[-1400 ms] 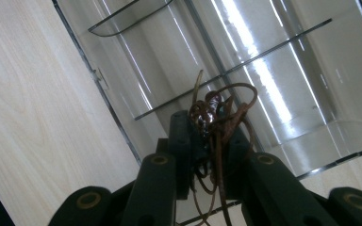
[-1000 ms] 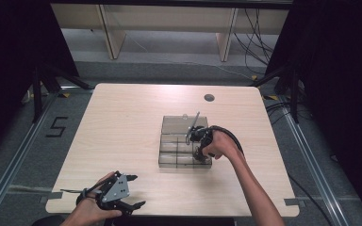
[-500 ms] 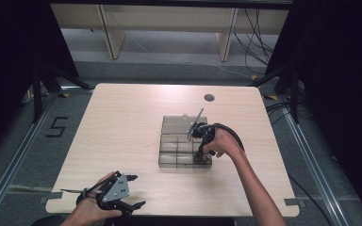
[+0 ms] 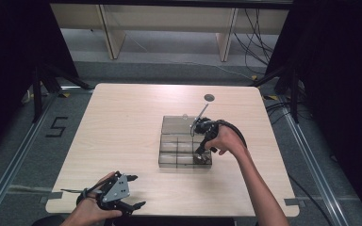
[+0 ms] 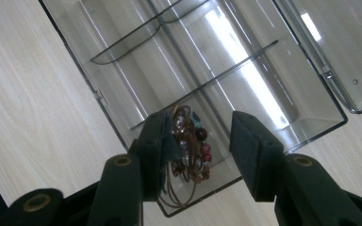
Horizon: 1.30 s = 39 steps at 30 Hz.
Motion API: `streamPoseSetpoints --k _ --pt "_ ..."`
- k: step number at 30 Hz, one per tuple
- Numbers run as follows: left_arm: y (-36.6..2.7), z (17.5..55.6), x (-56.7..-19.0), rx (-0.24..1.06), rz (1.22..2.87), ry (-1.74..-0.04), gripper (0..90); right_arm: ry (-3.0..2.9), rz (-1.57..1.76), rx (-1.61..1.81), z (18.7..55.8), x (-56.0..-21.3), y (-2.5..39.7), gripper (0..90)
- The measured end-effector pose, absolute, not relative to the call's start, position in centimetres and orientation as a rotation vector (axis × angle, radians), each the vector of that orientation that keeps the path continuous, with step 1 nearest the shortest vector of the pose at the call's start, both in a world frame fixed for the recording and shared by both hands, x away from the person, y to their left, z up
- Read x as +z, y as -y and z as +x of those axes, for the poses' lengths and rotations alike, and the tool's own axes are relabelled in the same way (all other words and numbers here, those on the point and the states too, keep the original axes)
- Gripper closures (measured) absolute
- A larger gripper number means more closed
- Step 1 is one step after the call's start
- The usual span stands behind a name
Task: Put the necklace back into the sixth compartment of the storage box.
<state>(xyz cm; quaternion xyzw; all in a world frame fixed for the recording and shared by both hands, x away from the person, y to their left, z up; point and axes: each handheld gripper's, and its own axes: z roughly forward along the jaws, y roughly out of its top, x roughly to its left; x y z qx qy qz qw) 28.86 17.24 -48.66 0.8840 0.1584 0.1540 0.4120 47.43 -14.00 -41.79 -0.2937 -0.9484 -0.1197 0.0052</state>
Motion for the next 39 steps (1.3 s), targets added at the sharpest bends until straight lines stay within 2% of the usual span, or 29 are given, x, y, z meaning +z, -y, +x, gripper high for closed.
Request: streamPoseSetpoints --k 23,29,39 --pt "-17.4 29.0 -48.6 0.393 2.239 -0.392 15.7 2.985 -0.913 -0.447 46.4 -40.2 15.8 54.4" --pt "-17.3 28.9 -48.7 0.399 2.235 -0.4 15.7 2.981 -0.942 -0.473 45.9 -40.1 16.4 48.2" --pt "-17.3 28.9 -48.7 0.393 2.24 -0.395 15.8 2.975 -0.974 -0.527 44.9 -39.9 16.9 43.7"
